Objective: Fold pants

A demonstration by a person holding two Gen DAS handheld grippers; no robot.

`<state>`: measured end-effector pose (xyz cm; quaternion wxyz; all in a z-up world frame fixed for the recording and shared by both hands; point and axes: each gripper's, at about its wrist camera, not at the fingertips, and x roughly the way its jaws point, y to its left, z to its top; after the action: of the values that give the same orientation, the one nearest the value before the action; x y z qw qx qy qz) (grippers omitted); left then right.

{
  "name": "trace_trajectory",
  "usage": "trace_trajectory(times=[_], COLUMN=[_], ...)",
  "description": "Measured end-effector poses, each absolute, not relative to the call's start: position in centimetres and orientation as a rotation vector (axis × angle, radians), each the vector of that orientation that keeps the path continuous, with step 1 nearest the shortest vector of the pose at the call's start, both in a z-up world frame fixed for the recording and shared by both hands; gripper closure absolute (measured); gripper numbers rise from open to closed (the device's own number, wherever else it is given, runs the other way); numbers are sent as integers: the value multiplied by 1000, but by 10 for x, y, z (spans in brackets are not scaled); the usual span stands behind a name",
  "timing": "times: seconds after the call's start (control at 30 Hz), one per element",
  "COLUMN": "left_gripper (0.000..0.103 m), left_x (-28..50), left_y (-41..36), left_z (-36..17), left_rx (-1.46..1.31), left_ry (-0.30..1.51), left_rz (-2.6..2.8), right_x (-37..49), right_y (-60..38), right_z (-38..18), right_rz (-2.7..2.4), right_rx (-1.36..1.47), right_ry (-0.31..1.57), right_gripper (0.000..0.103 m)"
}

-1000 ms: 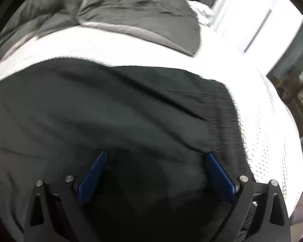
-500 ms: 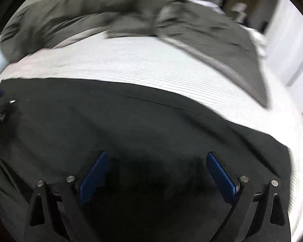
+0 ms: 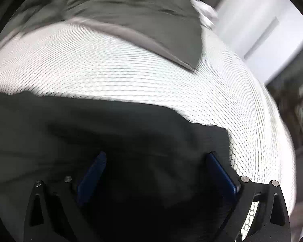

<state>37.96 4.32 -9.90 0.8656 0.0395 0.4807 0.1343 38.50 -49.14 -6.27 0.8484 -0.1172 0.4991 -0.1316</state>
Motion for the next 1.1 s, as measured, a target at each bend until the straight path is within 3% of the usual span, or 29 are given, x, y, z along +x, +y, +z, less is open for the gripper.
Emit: trace_trajectory(times=[0.27, 0.4, 0.63, 0.7, 0.77, 0.83, 0.97, 1.1], left_gripper=[0, 1, 7, 27, 57, 72, 72, 71], left_x=[372, 389, 378, 374, 369, 352, 298, 281], left_y=[33, 36, 141, 177, 203, 210, 176, 137], left_z=[-75, -83, -85, -87, -92, -86, -58, -80], left_rx=[93, 207, 204, 199, 183, 97, 11, 133], left_ry=[945, 991, 991, 992, 1030, 1024, 929, 995], left_rz=[212, 232, 338, 460, 540, 507, 228, 96], right_x=[348, 332, 293, 286, 266, 251, 218, 196], right_y=[-420, -399, -403, -408, -412, -412, -394, -373], right_z=[-33, -53, -67, -64, -61, -55, -40, -47], right_rz=[-81, 33, -30, -54, -72, -70, 23, 101], right_rx=[-316, -264, -219, -228, -233, -231, -252, -246], right_ry=[964, 1019, 1048, 1040, 1030, 1013, 962, 955], right_gripper=[3, 4, 4, 4, 4, 4, 4, 4])
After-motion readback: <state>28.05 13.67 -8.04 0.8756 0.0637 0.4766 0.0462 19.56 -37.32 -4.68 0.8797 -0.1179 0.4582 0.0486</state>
